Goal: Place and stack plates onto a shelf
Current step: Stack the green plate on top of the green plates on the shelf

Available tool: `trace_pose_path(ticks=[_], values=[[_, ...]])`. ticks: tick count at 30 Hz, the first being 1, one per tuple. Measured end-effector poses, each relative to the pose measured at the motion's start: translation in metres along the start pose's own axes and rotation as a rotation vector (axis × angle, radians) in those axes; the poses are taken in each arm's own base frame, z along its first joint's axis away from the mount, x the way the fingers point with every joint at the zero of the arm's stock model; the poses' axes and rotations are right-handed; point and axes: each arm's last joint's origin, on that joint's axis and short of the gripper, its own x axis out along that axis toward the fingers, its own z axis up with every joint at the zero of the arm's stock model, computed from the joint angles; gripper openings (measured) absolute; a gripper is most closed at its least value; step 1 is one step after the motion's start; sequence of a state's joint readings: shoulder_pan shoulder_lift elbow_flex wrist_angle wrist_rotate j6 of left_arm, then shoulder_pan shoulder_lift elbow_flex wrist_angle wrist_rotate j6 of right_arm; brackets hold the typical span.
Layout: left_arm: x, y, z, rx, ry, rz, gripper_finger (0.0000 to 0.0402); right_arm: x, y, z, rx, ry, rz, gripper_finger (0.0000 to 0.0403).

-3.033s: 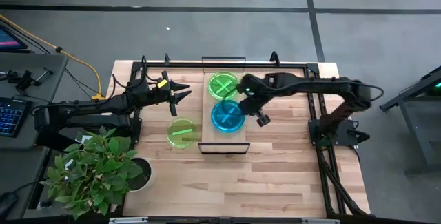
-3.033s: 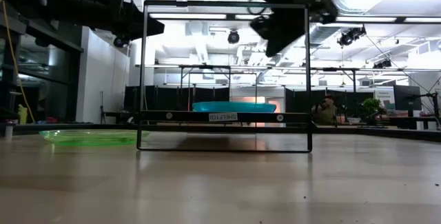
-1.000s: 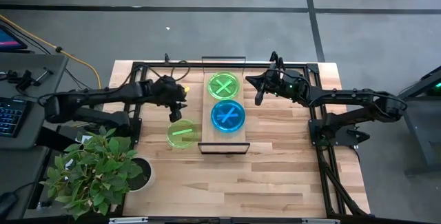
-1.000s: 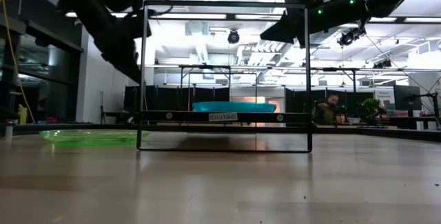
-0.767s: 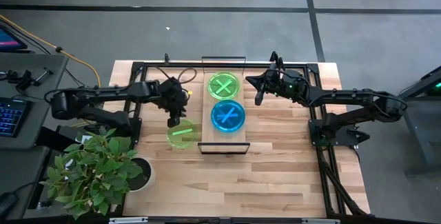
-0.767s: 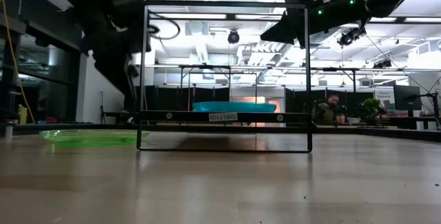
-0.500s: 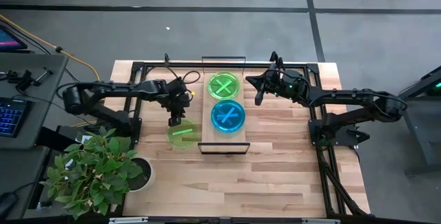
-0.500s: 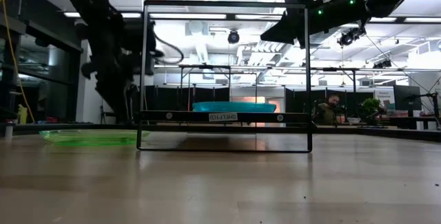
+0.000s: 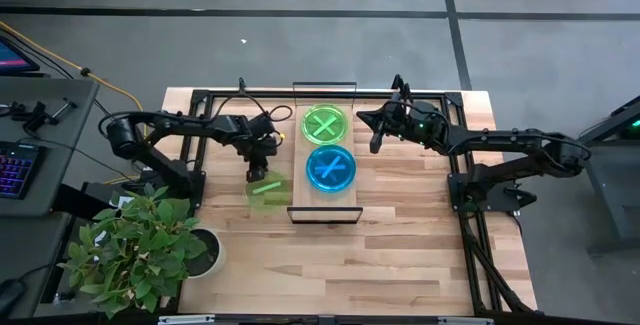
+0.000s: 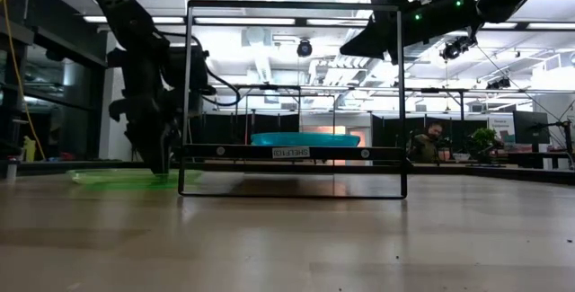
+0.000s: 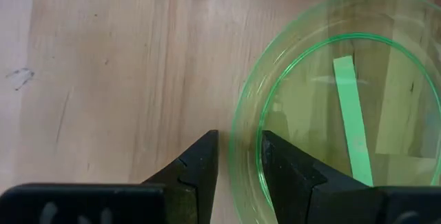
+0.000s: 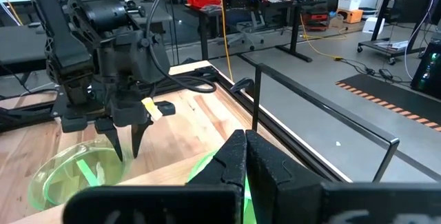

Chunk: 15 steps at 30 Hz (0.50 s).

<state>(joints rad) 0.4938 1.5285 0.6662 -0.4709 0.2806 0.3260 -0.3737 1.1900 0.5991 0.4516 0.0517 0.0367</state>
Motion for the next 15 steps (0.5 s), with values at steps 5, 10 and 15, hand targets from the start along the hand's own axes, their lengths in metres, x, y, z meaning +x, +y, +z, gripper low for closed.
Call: trace_pose_path(ticks=[5,10,15], values=[[-0.003,-0.002,0.0,0.005,-0.013,-0.003,0.0101,0.0,0.0,0.0,-0.015,0.0,0.0,0.0],[-0.002,-0.006,-0.001,0.012,0.001,-0.026,0.0058,0.0,0.0,0.0,-0.016,0.0,0.0,0.0],[-0.001,-0.012,-0.002,0.023,0.027,-0.039,0.0008,0.0,0.0,0.0,-0.018,0.0,0.0,0.0]])
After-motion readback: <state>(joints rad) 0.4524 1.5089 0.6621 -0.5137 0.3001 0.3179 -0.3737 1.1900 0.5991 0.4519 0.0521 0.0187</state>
